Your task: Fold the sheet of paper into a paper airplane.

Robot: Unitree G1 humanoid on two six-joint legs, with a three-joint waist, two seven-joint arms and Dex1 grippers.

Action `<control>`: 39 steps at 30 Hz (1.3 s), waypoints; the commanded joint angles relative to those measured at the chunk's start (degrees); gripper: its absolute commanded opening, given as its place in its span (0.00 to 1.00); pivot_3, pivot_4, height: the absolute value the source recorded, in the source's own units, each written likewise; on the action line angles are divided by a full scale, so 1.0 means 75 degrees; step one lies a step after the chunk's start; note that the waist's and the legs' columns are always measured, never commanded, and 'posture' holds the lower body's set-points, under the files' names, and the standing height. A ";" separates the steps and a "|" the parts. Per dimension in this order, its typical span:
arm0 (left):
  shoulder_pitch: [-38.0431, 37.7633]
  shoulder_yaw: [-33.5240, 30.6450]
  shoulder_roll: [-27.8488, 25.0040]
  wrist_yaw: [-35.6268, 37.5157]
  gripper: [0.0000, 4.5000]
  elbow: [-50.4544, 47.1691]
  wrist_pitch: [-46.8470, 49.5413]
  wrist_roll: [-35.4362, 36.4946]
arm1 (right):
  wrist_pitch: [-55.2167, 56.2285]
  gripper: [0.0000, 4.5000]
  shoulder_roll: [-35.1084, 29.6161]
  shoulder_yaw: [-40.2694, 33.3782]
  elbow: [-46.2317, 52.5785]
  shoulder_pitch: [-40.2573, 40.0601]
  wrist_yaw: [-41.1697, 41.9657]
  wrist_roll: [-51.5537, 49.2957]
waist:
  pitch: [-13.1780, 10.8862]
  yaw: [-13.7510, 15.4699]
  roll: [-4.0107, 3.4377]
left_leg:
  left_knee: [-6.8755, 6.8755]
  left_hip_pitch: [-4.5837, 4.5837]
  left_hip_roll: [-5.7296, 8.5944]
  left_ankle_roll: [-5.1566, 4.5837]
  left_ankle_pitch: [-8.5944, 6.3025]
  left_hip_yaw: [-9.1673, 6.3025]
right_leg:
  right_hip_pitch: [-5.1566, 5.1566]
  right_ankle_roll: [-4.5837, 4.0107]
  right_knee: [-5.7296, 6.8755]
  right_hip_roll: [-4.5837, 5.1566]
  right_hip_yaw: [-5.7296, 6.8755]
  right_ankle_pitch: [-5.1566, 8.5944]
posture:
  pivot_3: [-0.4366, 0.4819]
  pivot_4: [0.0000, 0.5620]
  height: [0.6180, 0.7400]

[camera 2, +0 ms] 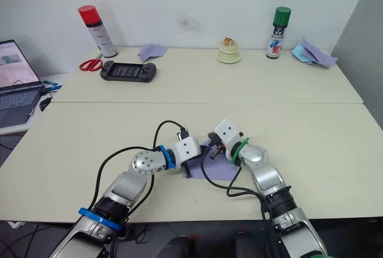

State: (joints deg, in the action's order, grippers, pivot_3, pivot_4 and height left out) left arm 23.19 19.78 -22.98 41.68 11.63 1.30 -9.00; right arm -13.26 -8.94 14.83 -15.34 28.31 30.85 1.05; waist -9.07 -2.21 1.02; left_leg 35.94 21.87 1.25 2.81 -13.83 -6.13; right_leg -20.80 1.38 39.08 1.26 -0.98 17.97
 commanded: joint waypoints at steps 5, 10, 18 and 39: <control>-0.0354 0.0373 -0.0092 0.0156 0.00 0.0595 0.0277 -0.0340 | -0.0061 0.00 -0.0041 0.0072 -0.0258 0.0185 0.0065 0.0155 | 0.0000 0.0000 -0.0001 | 0.0000 -0.0001 0.0000 0.0000 0.0000 0.0001 | 0.0002 0.0001 0.0000 0.0000 -0.0001 0.0000 | 0.48 0.27 0.85; -0.0351 0.0260 -0.0193 0.0159 0.22 0.0507 0.0123 -0.0299 | -0.0118 0.00 -0.0025 0.0088 -0.0326 0.0193 0.0058 0.0219 | 0.0001 0.0000 -0.0002 | 0.0000 -0.0002 0.0000 0.0000 0.0000 0.0000 | 0.0003 0.0000 0.0001 0.0000 0.0000 0.0000 | 0.48 0.27 0.85; -0.0709 -0.0280 -0.1387 0.1042 0.46 -0.0670 -0.0388 0.0336 | -0.0130 0.00 0.0058 0.0115 -0.0343 0.0176 0.0042 0.0282 | -0.0002 -0.0082 -0.0008 | -0.0023 0.0000 -0.0005 0.0000 -0.0001 0.0007 | -0.0012 -0.0024 0.0000 -0.0001 -0.0006 -0.0012 | 0.48 0.27 0.85; 0.0622 -0.1322 -0.1202 0.2185 0.01 -0.0800 0.2042 0.2709 | -0.0202 0.00 0.0036 0.0402 -0.0052 -0.0188 0.0182 0.0411 | -0.0044 -0.0068 -0.0023 | -0.0022 0.0035 -0.0005 0.0001 0.0000 0.0010 | -0.0047 -0.0041 0.0002 -0.0004 -0.0001 -0.0019 | 0.48 0.27 0.85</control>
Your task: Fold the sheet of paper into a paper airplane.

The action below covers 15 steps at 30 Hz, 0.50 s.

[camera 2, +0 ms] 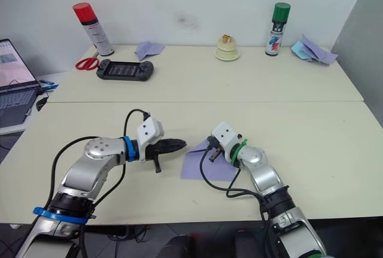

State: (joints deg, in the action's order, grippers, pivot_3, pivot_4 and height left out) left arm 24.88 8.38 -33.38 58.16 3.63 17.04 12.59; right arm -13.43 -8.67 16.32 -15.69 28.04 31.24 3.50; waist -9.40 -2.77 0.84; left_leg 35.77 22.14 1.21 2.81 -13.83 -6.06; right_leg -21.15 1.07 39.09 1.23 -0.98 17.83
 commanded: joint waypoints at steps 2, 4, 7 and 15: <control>0.0686 0.0394 0.0379 -0.0091 0.01 0.0695 -0.0222 -0.0408 | -0.0203 0.00 -0.0017 0.0207 0.0010 -0.0159 0.0135 0.0077 | -0.0001 0.0003 0.0002 | 0.0002 0.0002 0.0000 0.0000 0.0000 0.0000 | -0.0001 0.0000 0.0001 -0.0003 0.0002 0.0000 | 0.48 0.27 0.85; 0.0949 0.0585 0.0571 -0.0148 0.01 0.1218 -0.0452 -0.0669 | -0.0234 0.00 -0.0029 0.0213 0.0034 -0.0169 0.0138 0.0074 | 0.0000 -0.0001 0.0002 | 0.0004 0.0002 0.0001 0.0000 0.0000 0.0002 | -0.0001 0.0000 0.0003 -0.0003 0.0002 -0.0001 | 0.48 0.27 0.85; 0.1182 0.0783 0.0746 -0.0182 0.01 0.1875 -0.0823 -0.1003 | -0.0274 0.00 -0.0042 0.0227 0.0081 -0.0191 0.0139 0.0072 | 0.0000 -0.0007 0.0003 | 0.0006 0.0002 0.0001 0.0001 0.0000 0.0005 | -0.0003 0.0000 0.0004 -0.0004 0.0002 -0.0001 | 0.48 0.27 0.85; 0.1192 0.1160 0.0848 -0.0033 0.01 0.2769 -0.1500 -0.1583 | -0.0260 0.00 -0.0081 0.0218 0.0224 -0.0286 0.0087 0.0062 | 0.0002 0.0010 0.0004 | 0.0016 0.0003 0.0001 0.0001 0.0001 0.0005 | 0.0000 0.0000 0.0006 -0.0002 0.0002 -0.0001 | 0.48 0.27 0.85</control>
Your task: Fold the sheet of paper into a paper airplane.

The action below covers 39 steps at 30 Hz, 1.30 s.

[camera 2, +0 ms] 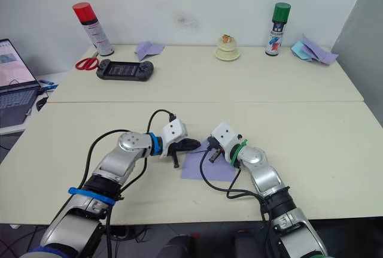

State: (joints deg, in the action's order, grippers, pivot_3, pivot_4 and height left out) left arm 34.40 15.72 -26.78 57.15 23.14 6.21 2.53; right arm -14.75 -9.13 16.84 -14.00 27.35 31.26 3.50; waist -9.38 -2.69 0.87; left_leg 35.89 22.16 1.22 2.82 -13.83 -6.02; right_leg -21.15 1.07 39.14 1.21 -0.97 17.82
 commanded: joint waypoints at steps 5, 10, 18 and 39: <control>-0.0205 0.0196 -0.0014 0.0131 0.01 0.0106 -0.0104 -0.0297 | 0.0508 0.00 -0.0025 -0.0110 0.0189 -0.0264 -0.0027 -0.0087 | 0.0001 -0.0003 0.0001 | 0.0003 0.0000 0.0000 0.0000 0.0000 -0.0001 | 0.0001 0.0000 0.0003 0.0000 -0.0001 0.0000 | 0.48 0.27 0.85; -0.0209 0.0236 0.0064 0.0118 0.01 0.0058 -0.0274 -0.0333 | 0.0495 0.00 -0.0147 -0.0210 0.0374 -0.0448 0.0076 -0.0140 | 0.0001 0.0009 0.0001 | 0.0004 0.0004 0.0002 0.0000 0.0000 -0.0001 | 0.0000 0.0000 0.0002 0.0000 -0.0001 0.0000 | 0.48 0.27 0.85; -0.0281 0.0419 0.0118 0.0044 0.01 0.0425 -0.0644 -0.0666 | 0.0938 0.00 0.0223 -0.0283 0.0268 -0.0206 -0.0229 -0.0163 | 0.0001 0.0023 0.0001 | 0.0007 0.0004 0.0003 0.0000 0.0000 -0.0002 | 0.0000 0.0000 0.0006 0.0001 -0.0001 0.0000 | 0.48 0.27 0.85; -0.0334 0.0472 0.0097 -0.0051 0.01 0.0717 -0.0865 -0.0836 | -0.0334 0.00 0.0062 -0.0304 -0.1186 0.0258 -0.0909 0.0377 | 0.0034 0.0052 0.0007 | 0.0028 -0.0047 0.0007 -0.0002 0.0003 0.0003 | 0.0014 0.0032 0.0092 0.0001 -0.0001 0.0019 | 0.48 0.27 0.85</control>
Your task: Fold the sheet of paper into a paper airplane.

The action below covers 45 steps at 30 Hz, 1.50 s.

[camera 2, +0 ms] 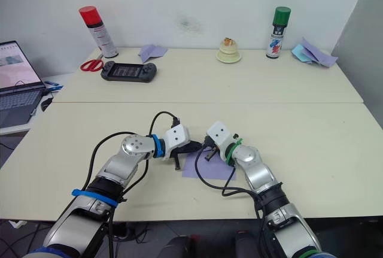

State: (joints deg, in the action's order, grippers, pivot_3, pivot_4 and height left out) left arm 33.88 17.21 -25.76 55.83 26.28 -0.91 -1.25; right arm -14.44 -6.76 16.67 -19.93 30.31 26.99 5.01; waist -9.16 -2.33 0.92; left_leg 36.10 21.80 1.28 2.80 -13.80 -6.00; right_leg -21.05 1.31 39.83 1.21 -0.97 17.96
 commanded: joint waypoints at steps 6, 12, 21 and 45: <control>-0.0221 0.0264 -0.0027 0.0096 0.01 0.0410 0.0036 -0.0321 | -0.0050 0.00 -0.0165 -0.0533 -0.0474 -0.0104 -0.0945 0.0161 | 0.0016 0.0044 0.0000 | 0.0002 -0.0001 0.0000 -0.0001 0.0001 -0.0003 | 0.0001 0.0001 0.0004 0.0000 -0.0002 0.0001 | 0.48 0.27 0.85; -0.0174 0.0237 0.0002 0.0078 0.01 0.0475 0.0057 -0.0297 | 0.1407 0.00 0.0116 -0.0810 0.0124 -0.0248 -0.0913 -0.0337 | 0.0015 0.0047 0.0001 | 0.0002 0.0004 0.0000 -0.0001 0.0001 0.0000 | -0.0004 0.0001 0.0004 0.0000 -0.0003 0.0001 | 0.48 0.27 0.85; -0.0059 0.0122 0.0076 0.0102 0.01 0.0411 0.0169 -0.0183 | 0.1775 0.00 -0.0011 -0.0630 0.0583 -0.0543 -0.0247 -0.0426 | 0.0013 0.0050 -0.0001 | 0.0001 0.0006 0.0000 -0.0002 0.0002 -0.0002 | -0.0006 0.0002 0.0007 -0.0002 -0.0001 0.0001 | 0.48 0.27 0.85; 0.0295 0.0094 -0.0060 0.0406 0.01 0.0867 -0.0123 -0.0370 | -0.0031 0.00 -0.0196 0.0020 0.0310 -0.0547 0.0388 -0.0071 | 0.0003 0.0060 0.0000 | 0.0001 0.0010 0.0000 -0.0002 0.0003 -0.0002 | -0.0011 0.0003 0.0006 -0.0002 0.0002 0.0002 | 0.48 0.27 0.85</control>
State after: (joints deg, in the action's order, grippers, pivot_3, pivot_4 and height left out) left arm 37.56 17.12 -24.61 58.24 31.25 -2.78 -2.15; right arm -12.55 -7.47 15.99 -17.08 27.35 29.41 3.53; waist -9.14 -1.88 0.92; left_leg 36.10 21.88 1.28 2.79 -13.78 -6.01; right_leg -21.14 1.33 39.87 1.19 -0.97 17.98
